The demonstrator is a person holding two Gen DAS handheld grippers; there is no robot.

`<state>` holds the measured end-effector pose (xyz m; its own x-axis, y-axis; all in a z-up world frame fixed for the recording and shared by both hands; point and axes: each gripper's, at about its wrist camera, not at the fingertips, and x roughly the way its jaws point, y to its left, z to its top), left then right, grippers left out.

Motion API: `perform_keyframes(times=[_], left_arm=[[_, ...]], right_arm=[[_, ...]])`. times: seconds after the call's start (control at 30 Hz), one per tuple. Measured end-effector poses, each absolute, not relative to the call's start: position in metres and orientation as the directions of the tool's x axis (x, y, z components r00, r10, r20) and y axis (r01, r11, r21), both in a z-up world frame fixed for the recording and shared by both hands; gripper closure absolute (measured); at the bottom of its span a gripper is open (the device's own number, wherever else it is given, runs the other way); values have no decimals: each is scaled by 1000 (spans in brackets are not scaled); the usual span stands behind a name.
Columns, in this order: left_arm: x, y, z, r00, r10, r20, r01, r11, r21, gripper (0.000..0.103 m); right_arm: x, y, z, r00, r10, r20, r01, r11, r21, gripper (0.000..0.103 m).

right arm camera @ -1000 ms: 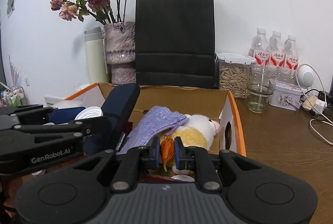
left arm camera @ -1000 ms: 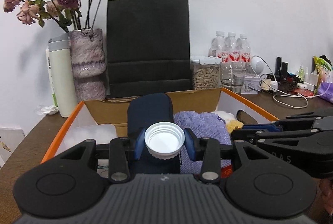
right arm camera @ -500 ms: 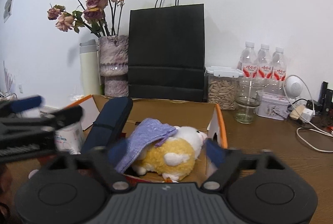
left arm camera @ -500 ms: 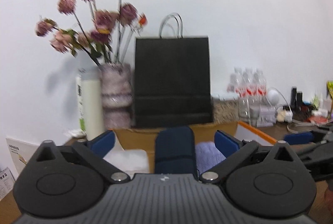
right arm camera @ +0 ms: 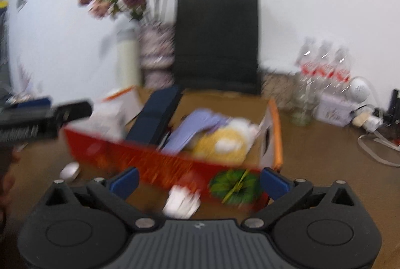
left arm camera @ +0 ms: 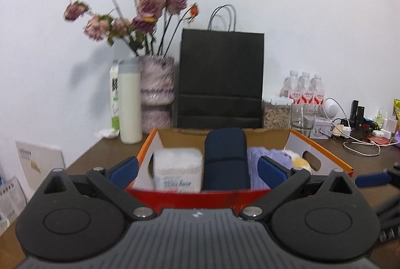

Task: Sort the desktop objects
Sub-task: 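Open left gripper to drop cap in box while right gripper releases orange item, then withdraw both grippers from the box back over the table items, then grasp braided black-white cable with right gripper while left gripper grasps small white cap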

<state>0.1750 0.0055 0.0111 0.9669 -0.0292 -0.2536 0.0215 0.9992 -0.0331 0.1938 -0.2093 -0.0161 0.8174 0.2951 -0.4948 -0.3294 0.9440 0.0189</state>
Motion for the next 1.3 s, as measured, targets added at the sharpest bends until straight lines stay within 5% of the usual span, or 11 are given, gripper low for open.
perform_keyframes(times=[0.53,0.97,1.07,1.3], left_arm=[[133,55,-6,915,15,-402,-38,998,-51,0],[112,72,-12,909,33,-415,-63,996,-58,0],[108,72,-12,910,27,-414,-58,996,-62,0],[103,71,-12,910,20,-414,-48,997,-57,0]], right_arm=[[174,-187,-53,699,276,-660,-394,919,-33,0],[182,-187,-59,710,284,-645,-358,933,17,0],[179,-185,-56,719,290,-632,-362,932,17,13],[173,-185,-54,732,280,-621,-351,936,8,14]])
